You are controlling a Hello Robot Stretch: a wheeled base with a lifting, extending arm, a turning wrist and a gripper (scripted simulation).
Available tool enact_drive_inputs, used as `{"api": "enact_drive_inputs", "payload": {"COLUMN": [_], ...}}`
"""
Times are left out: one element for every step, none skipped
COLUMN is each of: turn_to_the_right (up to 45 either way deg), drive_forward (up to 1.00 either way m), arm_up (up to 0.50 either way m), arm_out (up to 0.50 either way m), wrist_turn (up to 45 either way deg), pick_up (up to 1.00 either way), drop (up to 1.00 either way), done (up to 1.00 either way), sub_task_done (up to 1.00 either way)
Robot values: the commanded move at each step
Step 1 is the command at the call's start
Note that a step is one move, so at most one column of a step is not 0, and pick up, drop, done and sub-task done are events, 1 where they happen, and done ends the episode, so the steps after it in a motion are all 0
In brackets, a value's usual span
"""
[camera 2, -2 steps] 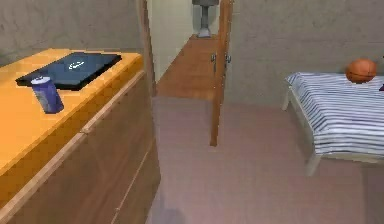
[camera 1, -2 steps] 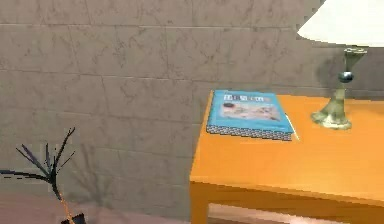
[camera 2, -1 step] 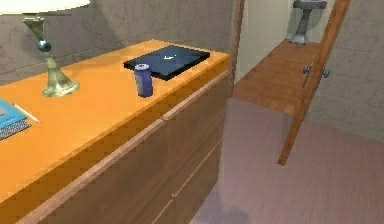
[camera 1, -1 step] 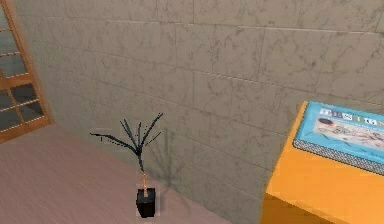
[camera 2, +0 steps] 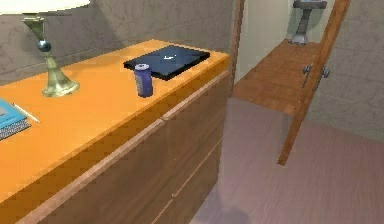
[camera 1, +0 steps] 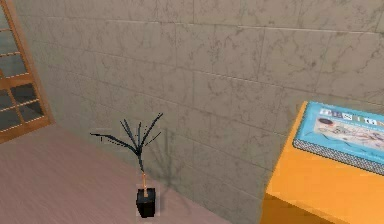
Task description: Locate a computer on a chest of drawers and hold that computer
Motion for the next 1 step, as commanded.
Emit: {"api": "enact_drive_inputs", "payload": {"turn_to_the_right": [0.0], "drive_forward": [0.0], "arm_up": [0.38], "arm_out": [0.0], "wrist_turn": [0.0], "pick_up": [0.0], "drop": [0.0], "done": [0.0], "sub_task_done": [0.0]}}
